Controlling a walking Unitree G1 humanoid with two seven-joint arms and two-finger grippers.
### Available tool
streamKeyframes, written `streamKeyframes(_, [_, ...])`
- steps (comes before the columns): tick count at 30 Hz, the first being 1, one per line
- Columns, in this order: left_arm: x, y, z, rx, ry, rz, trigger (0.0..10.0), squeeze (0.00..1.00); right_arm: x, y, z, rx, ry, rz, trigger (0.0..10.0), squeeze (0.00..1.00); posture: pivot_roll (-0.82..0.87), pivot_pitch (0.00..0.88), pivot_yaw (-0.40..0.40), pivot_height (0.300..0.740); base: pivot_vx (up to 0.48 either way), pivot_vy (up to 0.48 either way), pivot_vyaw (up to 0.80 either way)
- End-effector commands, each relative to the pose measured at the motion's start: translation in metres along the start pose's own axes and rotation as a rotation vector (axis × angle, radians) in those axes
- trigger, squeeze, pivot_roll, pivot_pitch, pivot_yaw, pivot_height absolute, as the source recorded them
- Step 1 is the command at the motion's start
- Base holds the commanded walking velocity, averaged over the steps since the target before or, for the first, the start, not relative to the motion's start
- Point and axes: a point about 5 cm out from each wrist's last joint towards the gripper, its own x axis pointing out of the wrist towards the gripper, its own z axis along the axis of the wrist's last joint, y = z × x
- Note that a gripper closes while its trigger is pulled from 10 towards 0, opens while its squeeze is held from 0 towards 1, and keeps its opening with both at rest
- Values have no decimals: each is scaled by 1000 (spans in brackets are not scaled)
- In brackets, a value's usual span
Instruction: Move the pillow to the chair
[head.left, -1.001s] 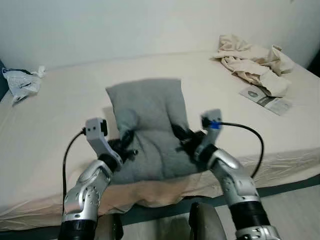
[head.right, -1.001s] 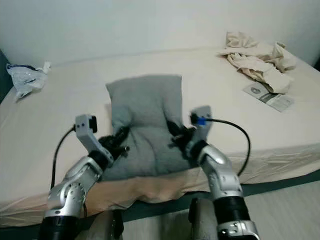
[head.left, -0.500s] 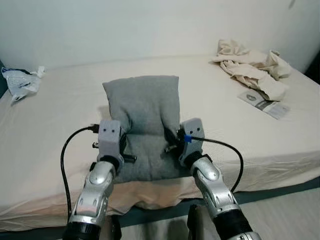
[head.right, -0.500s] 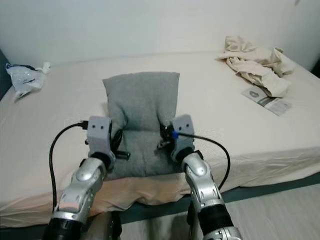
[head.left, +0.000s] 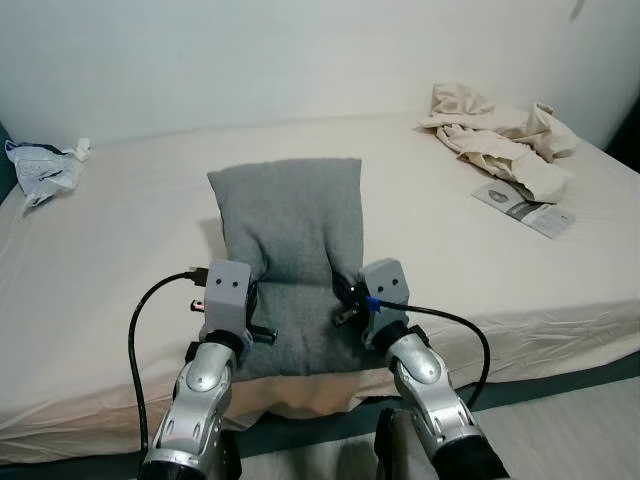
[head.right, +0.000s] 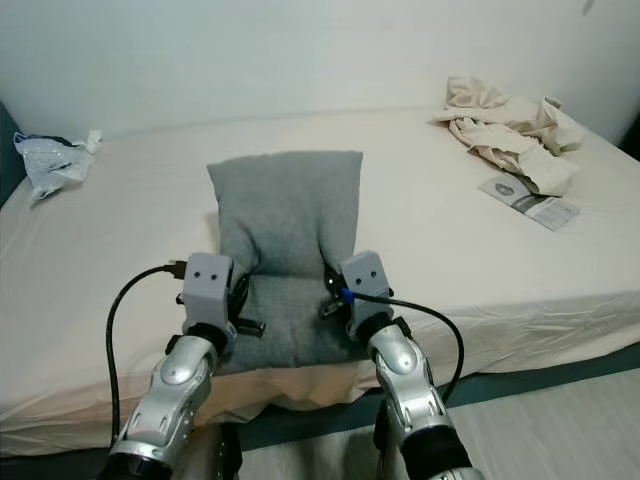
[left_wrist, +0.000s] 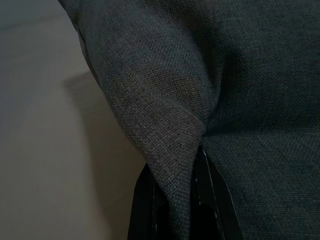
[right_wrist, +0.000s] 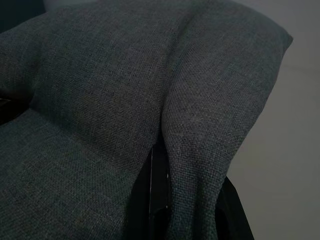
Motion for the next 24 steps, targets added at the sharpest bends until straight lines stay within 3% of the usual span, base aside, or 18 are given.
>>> streamKeyframes(1, [-1,27,8,22,-60,124,10000,0,-8,-15,-1,-22,-16,-63,10000,0,33,33,-1,550,0,0,0])
streamKeyframes(13, [2,27,11,21,-89,119,10000,0,-8,-16,1,-21,-36,-65,10000,0,27,45,-3,550,0,0,0])
streamKeyframes(24, [1,29,12,20,-102,134,10000,0,-7,-15,2,-31,-46,-49,10000,0,31,51,-9,604,0,0,0])
